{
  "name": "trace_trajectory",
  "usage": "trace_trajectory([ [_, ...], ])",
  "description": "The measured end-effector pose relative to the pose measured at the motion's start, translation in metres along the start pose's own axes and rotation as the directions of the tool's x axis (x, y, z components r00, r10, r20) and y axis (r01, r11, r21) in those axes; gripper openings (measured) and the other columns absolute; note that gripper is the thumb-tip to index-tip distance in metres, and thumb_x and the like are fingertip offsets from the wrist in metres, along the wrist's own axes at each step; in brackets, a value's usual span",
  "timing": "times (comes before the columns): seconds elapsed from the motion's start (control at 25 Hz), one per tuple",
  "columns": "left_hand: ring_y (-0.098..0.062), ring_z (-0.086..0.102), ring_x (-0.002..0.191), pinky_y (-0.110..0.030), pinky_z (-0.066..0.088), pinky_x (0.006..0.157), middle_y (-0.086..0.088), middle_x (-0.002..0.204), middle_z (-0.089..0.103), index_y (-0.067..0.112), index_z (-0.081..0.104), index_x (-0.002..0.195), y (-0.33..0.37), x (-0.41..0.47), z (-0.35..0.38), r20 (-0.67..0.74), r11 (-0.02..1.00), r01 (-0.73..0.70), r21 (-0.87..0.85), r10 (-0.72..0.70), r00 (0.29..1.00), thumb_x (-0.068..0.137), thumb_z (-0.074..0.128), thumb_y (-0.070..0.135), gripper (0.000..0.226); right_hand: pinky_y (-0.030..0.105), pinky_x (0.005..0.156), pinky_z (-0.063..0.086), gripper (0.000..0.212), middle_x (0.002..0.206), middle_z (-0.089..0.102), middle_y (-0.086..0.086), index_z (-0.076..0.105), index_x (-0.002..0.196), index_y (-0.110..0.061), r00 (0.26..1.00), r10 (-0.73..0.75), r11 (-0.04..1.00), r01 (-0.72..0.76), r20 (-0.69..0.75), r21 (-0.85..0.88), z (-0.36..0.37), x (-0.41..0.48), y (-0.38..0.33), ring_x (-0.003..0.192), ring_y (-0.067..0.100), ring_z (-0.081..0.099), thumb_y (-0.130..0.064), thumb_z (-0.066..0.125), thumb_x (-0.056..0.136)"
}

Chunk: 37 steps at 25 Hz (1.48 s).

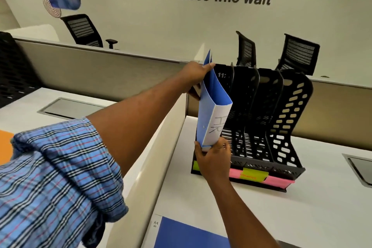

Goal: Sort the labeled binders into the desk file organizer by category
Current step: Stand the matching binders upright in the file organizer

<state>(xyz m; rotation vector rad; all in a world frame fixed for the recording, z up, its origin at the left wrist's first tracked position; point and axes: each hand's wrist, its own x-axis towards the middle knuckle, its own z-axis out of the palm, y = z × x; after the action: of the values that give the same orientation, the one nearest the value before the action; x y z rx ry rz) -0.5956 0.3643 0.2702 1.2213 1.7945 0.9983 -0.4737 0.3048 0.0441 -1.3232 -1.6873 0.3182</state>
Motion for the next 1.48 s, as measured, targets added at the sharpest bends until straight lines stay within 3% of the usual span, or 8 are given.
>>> trace_trajectory([
  [0.28, -0.032, 0.063, 0.095, -0.046, 0.060, 0.064, -0.011, 0.116, 0.061, 0.011, 0.049, 0.124, 0.010, -0.022, 0.024, 0.062, 0.994, -0.089, 0.069, 0.085, 0.994, 0.076, 0.071, 0.050, 0.066, 0.044, 0.078, 0.057, 0.059, 0.113, 0.057, 0.008, 0.045, 0.118, -0.012, 0.987, 0.123, 0.981, -0.137, 0.104, 0.138, -0.013, -0.001, 0.001, 0.097, 0.017, 0.048, -0.038, 0.078, 0.076],
  [0.52, -0.027, 0.061, 0.089, -0.036, 0.052, 0.066, -0.014, 0.111, 0.061, 0.002, 0.050, 0.114, 0.030, -0.005, 0.026, -0.046, 0.934, -0.110, 0.339, 0.133, 0.990, 0.080, 0.069, 0.029, 0.048, 0.067, 0.094, 0.043, 0.045, 0.099, 0.065, 0.000, 0.053, 0.106, -0.013, 0.992, -0.123, 0.983, 0.122, 0.001, 0.136, -0.012, -0.004, 0.002, 0.085, 0.012, 0.062, -0.025, 0.082, 0.074],
  [0.6, -0.034, 0.059, 0.101, -0.037, 0.049, 0.075, -0.020, 0.116, 0.058, -0.001, 0.050, 0.115, 0.031, 0.000, 0.021, -0.102, 0.843, -0.139, 0.519, 0.223, 0.969, 0.082, 0.057, 0.007, 0.035, 0.066, 0.098, 0.039, 0.046, 0.102, 0.067, 0.005, 0.054, 0.108, -0.012, 0.986, -0.168, 0.980, 0.169, -0.014, 0.105, -0.009, -0.003, 0.008, 0.090, 0.021, 0.067, -0.030, 0.081, 0.075],
  [0.8, -0.038, 0.057, 0.084, -0.030, 0.042, 0.054, -0.021, 0.098, 0.060, -0.002, 0.058, 0.104, 0.038, 0.011, 0.026, -0.074, 0.784, -0.229, 0.576, 0.330, 0.941, 0.075, 0.044, -0.008, 0.033, 0.053, 0.110, 0.030, 0.062, 0.115, 0.064, 0.007, 0.050, 0.125, -0.005, 0.976, -0.212, 0.977, 0.210, 0.049, 0.045, -0.004, -0.007, 0.024, 0.110, 0.021, 0.053, -0.051, 0.061, 0.085],
  [1.0, -0.025, 0.041, 0.066, -0.025, 0.028, 0.053, -0.015, 0.081, 0.048, 0.015, 0.045, 0.091, 0.043, 0.027, 0.025, 0.021, 0.775, -0.248, 0.581, 0.290, 0.957, 0.075, 0.044, -0.011, 0.031, 0.043, 0.088, 0.055, 0.055, 0.098, 0.069, 0.002, 0.050, 0.120, -0.009, 0.968, -0.252, 0.961, 0.252, 0.016, -0.110, -0.006, -0.009, 0.023, 0.093, 0.023, 0.049, -0.053, 0.045, 0.088],
  [1.12, -0.028, 0.043, 0.068, -0.026, 0.029, 0.051, -0.015, 0.075, 0.047, 0.006, 0.052, 0.091, 0.032, 0.033, 0.032, -0.001, 0.748, -0.197, 0.634, 0.256, 0.967, 0.075, 0.044, -0.011, 0.024, 0.046, 0.094, 0.049, 0.058, 0.097, 0.068, 0.004, 0.048, 0.124, -0.007, 0.959, -0.265, 0.945, 0.280, 0.103, -0.171, -0.006, -0.011, 0.024, 0.085, 0.020, 0.062, -0.054, 0.042, 0.091],
  [1.28, -0.040, 0.058, 0.100, -0.035, 0.047, 0.075, -0.024, 0.106, 0.061, -0.001, 0.055, 0.106, 0.016, 0.034, 0.044, -0.097, 0.636, -0.126, 0.761, 0.304, 0.948, 0.081, 0.042, -0.003, 0.028, 0.047, 0.095, 0.044, 0.065, 0.100, 0.067, 0.003, 0.056, 0.120, -0.007, 0.931, -0.322, 0.892, 0.359, 0.171, -0.273, -0.010, -0.014, 0.029, 0.088, 0.020, 0.063, -0.062, 0.036, 0.092],
  [1.48, -0.035, 0.060, 0.106, -0.033, 0.046, 0.074, -0.022, 0.114, 0.060, -0.001, 0.053, 0.107, 0.019, 0.034, 0.055, -0.170, 0.589, -0.014, 0.808, 0.256, 0.952, 0.084, 0.044, -0.002, 0.024, 0.045, 0.090, 0.047, 0.060, 0.090, 0.066, 0.000, 0.056, 0.110, -0.011, 0.970, -0.223, 0.923, 0.242, 0.098, -0.299, -0.007, -0.014, 0.019, 0.081, 0.018, 0.062, -0.065, 0.037, 0.091],
])
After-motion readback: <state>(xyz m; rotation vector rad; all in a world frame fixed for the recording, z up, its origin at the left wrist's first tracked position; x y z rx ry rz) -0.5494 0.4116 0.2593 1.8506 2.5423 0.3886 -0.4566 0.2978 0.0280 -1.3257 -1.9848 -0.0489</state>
